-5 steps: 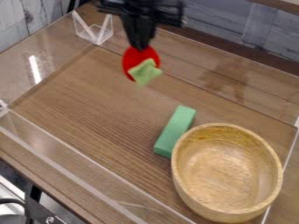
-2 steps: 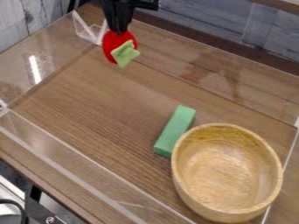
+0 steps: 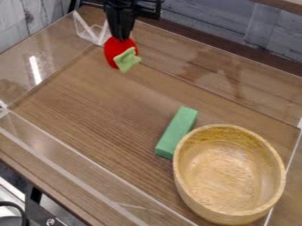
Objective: Move the red fruit to the left
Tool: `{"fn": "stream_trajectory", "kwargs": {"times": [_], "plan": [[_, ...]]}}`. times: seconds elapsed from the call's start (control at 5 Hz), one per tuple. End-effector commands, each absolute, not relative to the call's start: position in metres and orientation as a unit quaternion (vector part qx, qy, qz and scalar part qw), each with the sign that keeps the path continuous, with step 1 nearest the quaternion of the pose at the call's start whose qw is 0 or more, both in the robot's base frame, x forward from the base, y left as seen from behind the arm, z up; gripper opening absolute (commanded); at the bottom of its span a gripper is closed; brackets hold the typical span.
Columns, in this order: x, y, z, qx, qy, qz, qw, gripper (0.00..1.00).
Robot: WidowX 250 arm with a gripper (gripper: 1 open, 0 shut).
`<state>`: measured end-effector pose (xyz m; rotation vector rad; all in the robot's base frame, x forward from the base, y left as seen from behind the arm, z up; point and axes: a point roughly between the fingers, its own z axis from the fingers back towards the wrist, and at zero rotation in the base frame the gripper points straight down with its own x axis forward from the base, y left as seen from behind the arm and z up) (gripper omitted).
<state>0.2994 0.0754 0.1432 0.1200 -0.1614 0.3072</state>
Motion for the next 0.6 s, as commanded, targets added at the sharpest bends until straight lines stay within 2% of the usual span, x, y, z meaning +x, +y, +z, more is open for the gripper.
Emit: {"fn": "stream_trajectory", "kwargs": {"times": [0.0,0.4], "plan": [[0.3067,0.0757,0.1563,0.065,-0.113,0.116,0.985,0.00],[0.3040,0.0816,0.1474,0.071,-0.111,0.066,0.989,0.00]]}}
